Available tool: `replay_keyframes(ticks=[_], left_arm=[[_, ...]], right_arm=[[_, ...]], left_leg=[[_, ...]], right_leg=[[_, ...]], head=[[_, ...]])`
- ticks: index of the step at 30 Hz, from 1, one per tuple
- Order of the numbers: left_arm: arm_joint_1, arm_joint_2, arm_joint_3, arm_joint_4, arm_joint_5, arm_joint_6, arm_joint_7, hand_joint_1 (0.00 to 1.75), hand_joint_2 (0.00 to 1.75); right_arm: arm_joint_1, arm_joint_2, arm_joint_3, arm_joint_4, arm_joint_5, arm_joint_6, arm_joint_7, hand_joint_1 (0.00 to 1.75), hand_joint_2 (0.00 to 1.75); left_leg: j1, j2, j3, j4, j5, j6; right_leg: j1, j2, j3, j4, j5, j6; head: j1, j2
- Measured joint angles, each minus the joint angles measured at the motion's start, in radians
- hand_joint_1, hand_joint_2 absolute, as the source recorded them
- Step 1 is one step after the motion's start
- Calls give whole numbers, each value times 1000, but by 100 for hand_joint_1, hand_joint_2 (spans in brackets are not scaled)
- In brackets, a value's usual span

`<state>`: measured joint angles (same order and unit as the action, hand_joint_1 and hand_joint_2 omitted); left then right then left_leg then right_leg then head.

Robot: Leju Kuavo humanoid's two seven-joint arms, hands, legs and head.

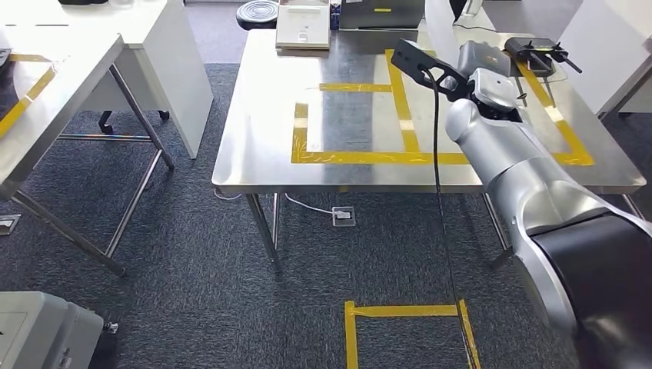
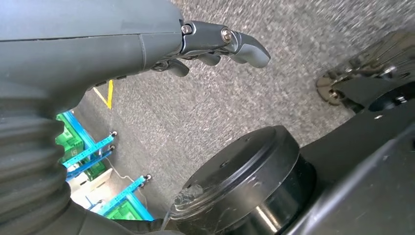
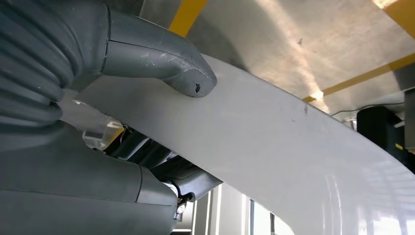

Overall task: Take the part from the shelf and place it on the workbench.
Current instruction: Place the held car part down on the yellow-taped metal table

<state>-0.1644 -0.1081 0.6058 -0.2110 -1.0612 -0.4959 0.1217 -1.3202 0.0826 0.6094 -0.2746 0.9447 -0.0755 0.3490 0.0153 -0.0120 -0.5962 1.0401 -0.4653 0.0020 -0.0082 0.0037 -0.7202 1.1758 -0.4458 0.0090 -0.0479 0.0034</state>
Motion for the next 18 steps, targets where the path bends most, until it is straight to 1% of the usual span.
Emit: replay_keyframes(ticks=[1, 2, 3, 4, 6, 7, 8, 9, 10, 11, 12, 13, 14, 15, 16, 17, 18], left_arm=[[-3, -2, 0, 0, -2, 0, 0, 0, 175], [-8, -5, 0, 0, -4, 0, -1, 0, 175], [-12, -7, 0, 0, -6, 0, -2, 0, 175], [-15, -9, 0, 0, -7, 0, -5, 0, 175], [-18, -11, 0, -1, -6, 0, -10, 0, 175], [-19, -11, 0, -2, -1, 0, -12, 0, 175], [-20, -10, 0, -3, 5, 0, -14, 0, 175], [-20, -8, 0, -3, 12, 0, -16, 0, 175], [-19, -6, 1, -3, 20, 0, -17, 0, 175], [-18, -3, 2, -3, 27, 0, -18, 0, 175], [-16, 0, 5, -3, 33, 0, -19, 0, 175], [-12, 2, 8, -3, 38, 0, -19, 0, 175], [-8, 4, 12, -3, 40, 0, -19, 0, 175], [-3, 6, 14, -3, 41, 0, -19, 0, 175], [1, 7, 16, -3, 40, 0, -19, 0, 175], [5, 8, 16, -3, 39, 0, -18, 0, 175], [8, 8, 17, -2, 40, 0, -18, 0, 175]], right_arm=[[-1, -4, 4, 2, 5, 6, -2, 175, 175], [-2, -6, 7, 4, 8, 13, -3, 175, 175], [-2, -7, 10, 6, 12, 22, -4, 175, 175], [0, -8, 12, 8, 15, 32, -4, 175, 175], [5, -7, 16, 10, 22, 51, -2, 175, 175], [7, -5, 19, 10, 25, 60, -1, 175, 175], [9, -1, 22, 11, 28, 68, -1, 175, 175], [11, 5, 24, 11, 30, 77, 0, 175, 175], [16, 11, 26, 12, 31, 86, 2, 175, 175], [22, 16, 27, 14, 31, 93, 4, 175, 175], [30, 20, 28, 15, 29, 100, 8, 175, 175], [37, 22, 28, 17, 28, 105, 11, 175, 175], [41, 24, 28, 18, 28, 110, 14, 175, 175], [44, 25, 28, 19, 28, 114, 15, 175, 175], [44, 26, 28, 19, 29, 117, 16, 175, 175], [44, 26, 28, 20, 29, 121, 16, 175, 175], [44, 27, 28, 21, 30, 123, 16, 175, 175]], left_leg=[[-1, -1, 6, 0, -7, -5], [-2, -2, 9, 0, -12, -10], [-3, -2, 10, 0, -15, -16], [-4, -2, 11, -2, -17, -21], [-3, 0, 15, -3, -22, -32], [-4, 1, 10, 12, -30, -37], [-4, 3, -7, 47, -44, -40], [-3, 5, -36, 102, -64, -43], [-3, 5, -77, 171, -85, -44], [-3, 6, -118, 232, -98, -46], [-3, 6, -148, 267, -96, -46], [-4, 6, -161, 266, -74, -45], [-4, 6, -154, 225, -36, -42], [-4, 6, -131, 157, 11, -38], [-6, 7, -103, 91, 43, -34], [-8, 7, -79, 37, 62, -29], [-9, 7, -65, 7, 67, -25]], right_leg=[[3, 0, 23, -65, 35, -3], [5, 0, 41, -113, 52, -6], [9, 0, 50, -135, 52, -10], [12, 1, 55, -140, 45, -14], [8, 3, 63, -148, 39, -23], [5, 3, 71, -151, 36, -29], [2, 3, 79, -155, 33, -35], [2, 4, 87, -156, 28, -41], [2, 4, 93, -156, 23, -45], [3, 5, 100, -156, 17, -47], [5, 6, 107, -155, 11, -48], [6, 6, 114, -154, 4, -47], [6, 6, 122, -152, -3, -46], [6, 6, 129, -150, -11, -44], [8, 6, 133, -147, -18, -40], [9, 7, 135, -144, -25, -36], [10, 8, 136, -143, -30, -31]], head=[[0, 0], [0, 0], [0, 0], [1, 0], [1, 0], [1, 0], [1, 0], [0, 0], [0, 0], [0, 0], [0, 0], [0, 0], [0, 0], [0, 0], [1, 0], [1, 0], [1, 0]])
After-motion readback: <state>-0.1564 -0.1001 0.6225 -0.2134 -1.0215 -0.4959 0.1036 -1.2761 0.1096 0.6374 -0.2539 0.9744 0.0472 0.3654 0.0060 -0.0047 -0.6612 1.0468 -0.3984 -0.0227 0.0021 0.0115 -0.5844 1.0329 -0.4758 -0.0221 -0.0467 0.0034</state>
